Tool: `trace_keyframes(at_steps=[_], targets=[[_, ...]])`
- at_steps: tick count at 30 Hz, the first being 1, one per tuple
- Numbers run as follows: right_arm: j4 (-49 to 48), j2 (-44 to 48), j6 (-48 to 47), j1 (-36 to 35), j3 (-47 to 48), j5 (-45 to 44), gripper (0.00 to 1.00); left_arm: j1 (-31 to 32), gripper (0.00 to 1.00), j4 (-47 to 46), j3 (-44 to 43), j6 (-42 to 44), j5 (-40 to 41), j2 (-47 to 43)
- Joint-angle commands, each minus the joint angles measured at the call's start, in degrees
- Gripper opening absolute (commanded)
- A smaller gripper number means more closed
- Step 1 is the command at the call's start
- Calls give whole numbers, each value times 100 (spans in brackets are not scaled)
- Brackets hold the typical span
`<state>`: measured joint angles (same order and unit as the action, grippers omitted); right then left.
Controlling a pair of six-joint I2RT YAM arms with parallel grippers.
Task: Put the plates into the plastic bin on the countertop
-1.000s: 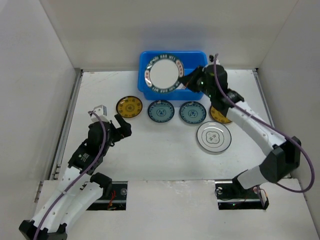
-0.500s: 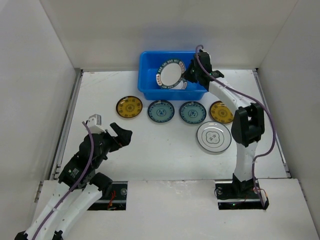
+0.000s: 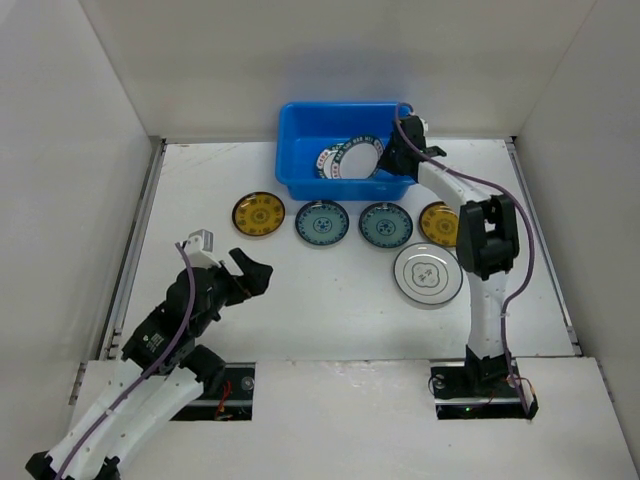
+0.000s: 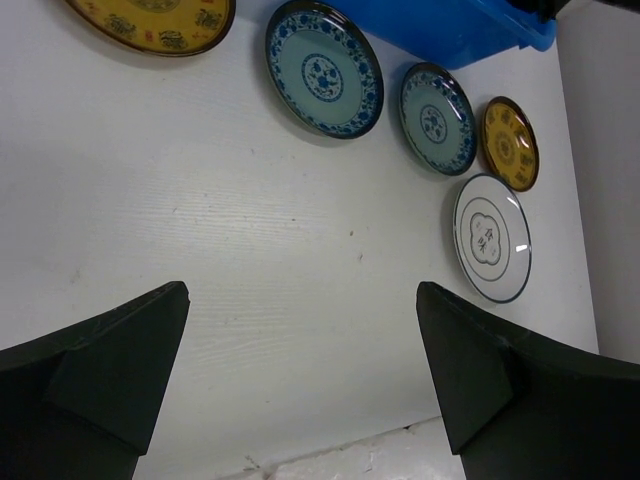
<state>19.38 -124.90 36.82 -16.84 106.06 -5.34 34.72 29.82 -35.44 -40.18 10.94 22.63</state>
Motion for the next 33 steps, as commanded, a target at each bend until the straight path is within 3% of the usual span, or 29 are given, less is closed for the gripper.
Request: trace_keyframes(at_steps=[1, 3, 8, 12, 18, 24, 33], targets=[[-83, -130, -218, -25, 441, 147, 13, 144, 100, -494, 125, -104, 4, 22], [4, -227, -306, -43, 555, 157, 18, 197, 100, -661, 160, -86, 22, 179], [128, -62, -614, -43, 495, -168, 60, 311, 100, -1232, 73, -68, -293, 1171], [-188, 588, -1202, -166, 65, -555, 75, 399, 100, -1935, 2, -288, -601, 1997], [-619, 2081, -1458, -210, -734, -696, 84, 575, 95, -3006, -314, -376, -1426, 3298], [-751, 3830, -1660, -525, -2069, -889, 86, 1022, 84, -4456, -595, -630, -2121, 4897], [-716, 6011, -1423, -1115, -4057, -1179, 88, 1533, 77, -6267, -920, -1219, -2746, 6875]])
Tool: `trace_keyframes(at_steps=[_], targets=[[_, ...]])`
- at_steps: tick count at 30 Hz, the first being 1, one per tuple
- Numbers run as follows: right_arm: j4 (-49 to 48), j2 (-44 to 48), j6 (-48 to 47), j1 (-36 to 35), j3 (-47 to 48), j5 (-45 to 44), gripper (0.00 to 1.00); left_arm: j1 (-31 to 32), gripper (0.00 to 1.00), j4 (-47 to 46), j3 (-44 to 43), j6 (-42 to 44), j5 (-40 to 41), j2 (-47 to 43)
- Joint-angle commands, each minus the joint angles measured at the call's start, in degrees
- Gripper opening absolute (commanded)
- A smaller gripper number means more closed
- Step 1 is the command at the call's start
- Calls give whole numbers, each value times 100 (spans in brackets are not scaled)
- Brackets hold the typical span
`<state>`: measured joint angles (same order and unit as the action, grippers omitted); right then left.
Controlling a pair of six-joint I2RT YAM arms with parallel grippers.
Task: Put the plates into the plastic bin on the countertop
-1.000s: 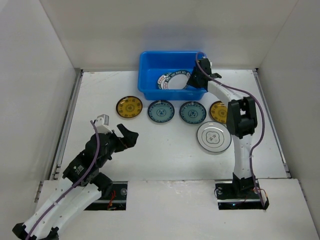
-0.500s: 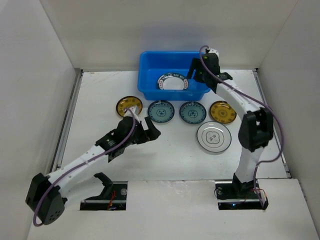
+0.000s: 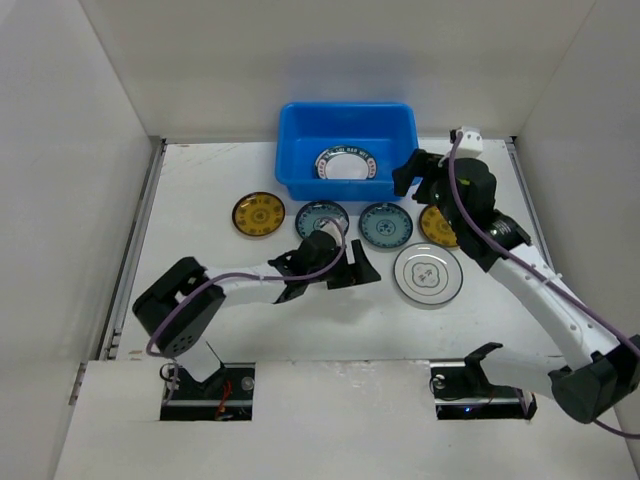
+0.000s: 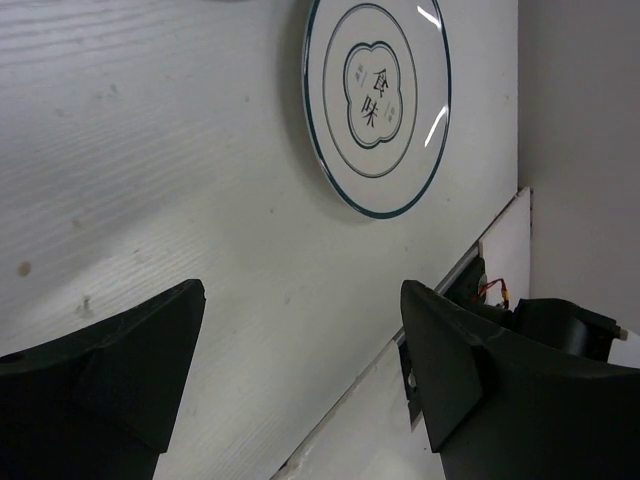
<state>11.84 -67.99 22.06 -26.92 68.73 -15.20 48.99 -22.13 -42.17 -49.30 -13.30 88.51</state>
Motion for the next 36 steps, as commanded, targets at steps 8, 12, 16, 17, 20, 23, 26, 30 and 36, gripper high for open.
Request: trace_keyframes(at_steps=[8, 12, 16, 17, 20, 23, 26, 30, 36], targets=[[275, 1217, 149, -187, -931, -343, 88, 361, 66, -2154, -555, -668, -428, 1554], [512, 1472, 132, -204, -1037, -352, 88, 440, 61, -2681, -713, -949, -481, 2081], [592, 1718, 149, -178, -1195, -352, 88, 440, 55, -3103, -836, -1204, -402, 2565], [574, 1779, 158, -169, -1247, -335, 88, 431, 53, -3191, -854, -1275, -367, 2679], [530, 1938, 210, -134, -1388, -273, 88, 387, 44, -3552, -854, -1538, -244, 2996], [557, 1930, 211, -108, -1406, -255, 88, 352, 32, -3728, -898, -1819, -208, 3251], [531, 1912, 211, -99, -1406, -203, 88, 352, 21, -3982, -881, -1987, -156, 3401], [486, 1886, 211, -72, -1406, -185, 88, 343, 11, -4255, -828, -2145, -59, 3524], [469, 1789, 211, -20, -1389, -80, 87, 299, 0, -4422, -758, -2172, -59, 3481]])
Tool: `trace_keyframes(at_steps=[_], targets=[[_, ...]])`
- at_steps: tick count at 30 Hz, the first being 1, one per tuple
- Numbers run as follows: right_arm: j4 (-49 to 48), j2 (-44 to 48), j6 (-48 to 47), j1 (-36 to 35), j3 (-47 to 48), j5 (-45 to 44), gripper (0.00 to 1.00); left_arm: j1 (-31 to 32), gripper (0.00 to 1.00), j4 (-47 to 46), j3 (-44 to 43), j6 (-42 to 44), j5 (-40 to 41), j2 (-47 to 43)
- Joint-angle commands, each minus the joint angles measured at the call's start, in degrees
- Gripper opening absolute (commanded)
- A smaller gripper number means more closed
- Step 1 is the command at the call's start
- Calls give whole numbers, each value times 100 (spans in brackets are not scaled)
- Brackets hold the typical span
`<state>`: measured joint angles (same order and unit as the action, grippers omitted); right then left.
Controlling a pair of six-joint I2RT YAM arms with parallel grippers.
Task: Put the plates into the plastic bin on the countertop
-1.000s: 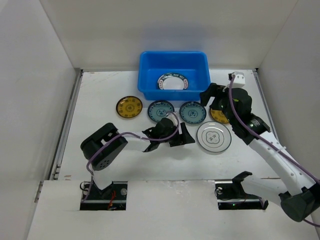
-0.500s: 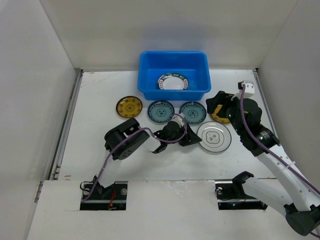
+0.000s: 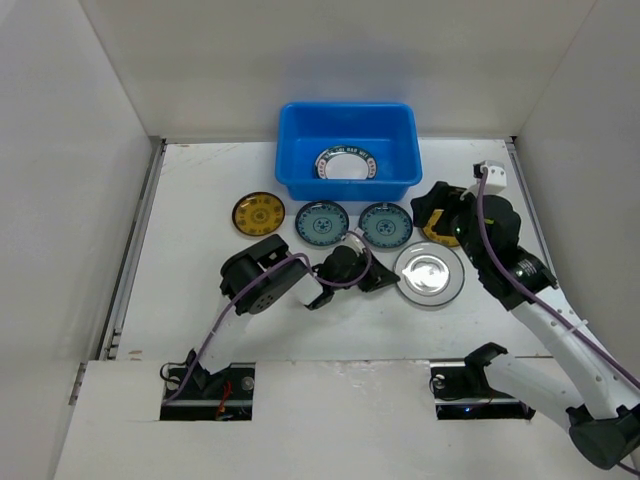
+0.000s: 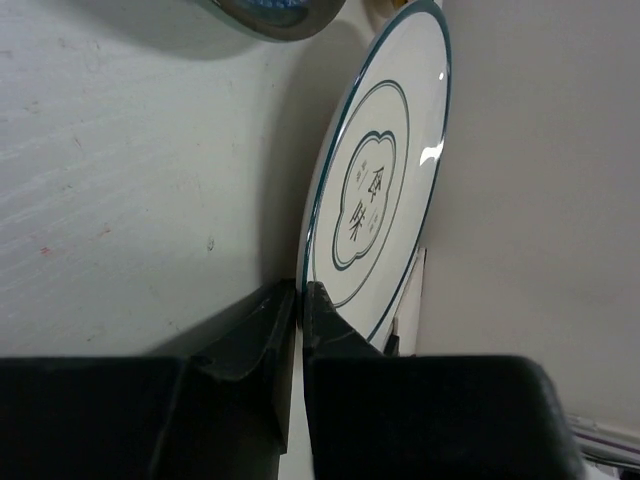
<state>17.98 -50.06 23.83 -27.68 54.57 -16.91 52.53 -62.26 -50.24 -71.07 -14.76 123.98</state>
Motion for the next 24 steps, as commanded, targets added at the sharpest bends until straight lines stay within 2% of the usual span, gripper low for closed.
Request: trace_keyframes(at_steps=[1, 9, 14, 17, 19, 22, 24], targets=[[-154, -3, 25, 66, 36, 91, 87, -72, 0, -427, 101, 31, 96, -154], [-233, -153, -28, 294, 195, 310, 87, -353, 0, -226, 1015, 286, 167, -1595], [-304, -223, -46, 540, 300, 434, 87, -687, 0, 178, 1674, 391, 220, -2929], [-295, -284, -72, 759, 370, 478, 87, -1029, 0, 958, 1842, 567, 237, -3931], [-190, -346, -2, 979, 414, 478, 86, -1406, 0, 1897, 1711, 839, 211, -4687], [-67, -364, 217, 1199, 397, 495, 85, -2021, 0, 3347, 1071, 1479, 237, -5366], [-57, -355, 384, 1304, 344, 617, 85, -2417, 0, 3877, 509, 1919, 220, -5341]])
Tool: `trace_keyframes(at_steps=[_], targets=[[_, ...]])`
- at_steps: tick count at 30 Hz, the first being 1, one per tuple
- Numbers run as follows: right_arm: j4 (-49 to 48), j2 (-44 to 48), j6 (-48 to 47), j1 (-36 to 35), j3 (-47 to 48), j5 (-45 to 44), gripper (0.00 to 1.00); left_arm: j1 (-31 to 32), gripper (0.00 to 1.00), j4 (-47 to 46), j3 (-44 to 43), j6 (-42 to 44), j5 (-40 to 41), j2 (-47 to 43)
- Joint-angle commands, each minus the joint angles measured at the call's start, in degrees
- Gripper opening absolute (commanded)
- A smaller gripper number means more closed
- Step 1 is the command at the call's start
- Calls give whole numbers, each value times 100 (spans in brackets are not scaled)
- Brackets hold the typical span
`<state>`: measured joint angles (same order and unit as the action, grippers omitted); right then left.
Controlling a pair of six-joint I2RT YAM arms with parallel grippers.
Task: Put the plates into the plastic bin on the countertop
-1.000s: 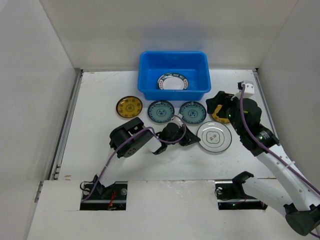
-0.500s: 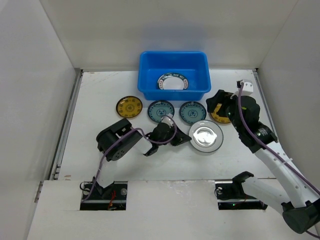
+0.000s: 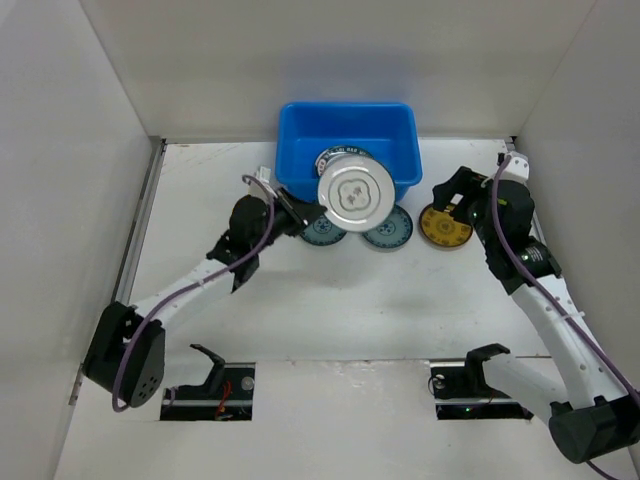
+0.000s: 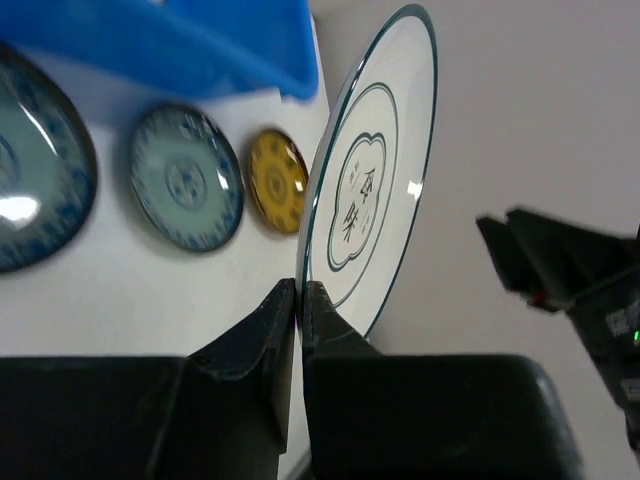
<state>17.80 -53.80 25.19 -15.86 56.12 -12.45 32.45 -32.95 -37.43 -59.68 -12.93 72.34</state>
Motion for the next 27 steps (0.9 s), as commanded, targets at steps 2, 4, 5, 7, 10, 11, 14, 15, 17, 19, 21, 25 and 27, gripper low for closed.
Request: trace_keyframes(at_steps=[2, 4, 5, 7, 10, 11, 14, 15, 17, 19, 21, 25, 27], targets=[[-40, -7, 354, 201, 154, 382, 85, -795, 0, 1176, -1369, 1028, 10, 165], [-31, -25, 486, 254, 110, 506, 85, -1086, 0, 1186, -1941, 1037, 18, 648], [-31, -25, 548, 272, 75, 541, 85, -1192, 0, 1142, -2239, 1081, 45, 920], [-14, 1, 679, 289, 22, 585, 85, -1315, 0, 976, -2750, 1134, 89, 1448], [4, 27, 812, 272, -66, 638, 84, -1456, 0, 904, -3619, 1195, 106, 2431], [-5, 62, 856, 228, -135, 612, 84, -1482, 0, 922, -3970, 1222, 115, 2817], [-31, 185, 979, 202, -373, 594, 84, -1509, 0, 1009, -4674, 1274, 54, 3574], [-23, 247, 1023, 202, -460, 594, 84, -1500, 0, 1045, -4929, 1370, 45, 3847], [13, 396, 1154, 202, -627, 594, 83, -1474, 0, 1097, -5238, 1660, 62, 4217], [56, 581, 1243, 272, -768, 612, 83, -1483, 0, 1246, -5554, 1898, 45, 4560], [170, 730, 1269, 333, -856, 594, 82, -1474, 0, 1431, -5827, 2030, 36, 4867], [294, 871, 1234, 482, -971, 638, 82, -1448, 0, 1747, -6240, 2390, 62, 5360], [311, 924, 1260, 544, -1015, 647, 82, -1421, 2, 1923, -6460, 2540, 45, 5580]])
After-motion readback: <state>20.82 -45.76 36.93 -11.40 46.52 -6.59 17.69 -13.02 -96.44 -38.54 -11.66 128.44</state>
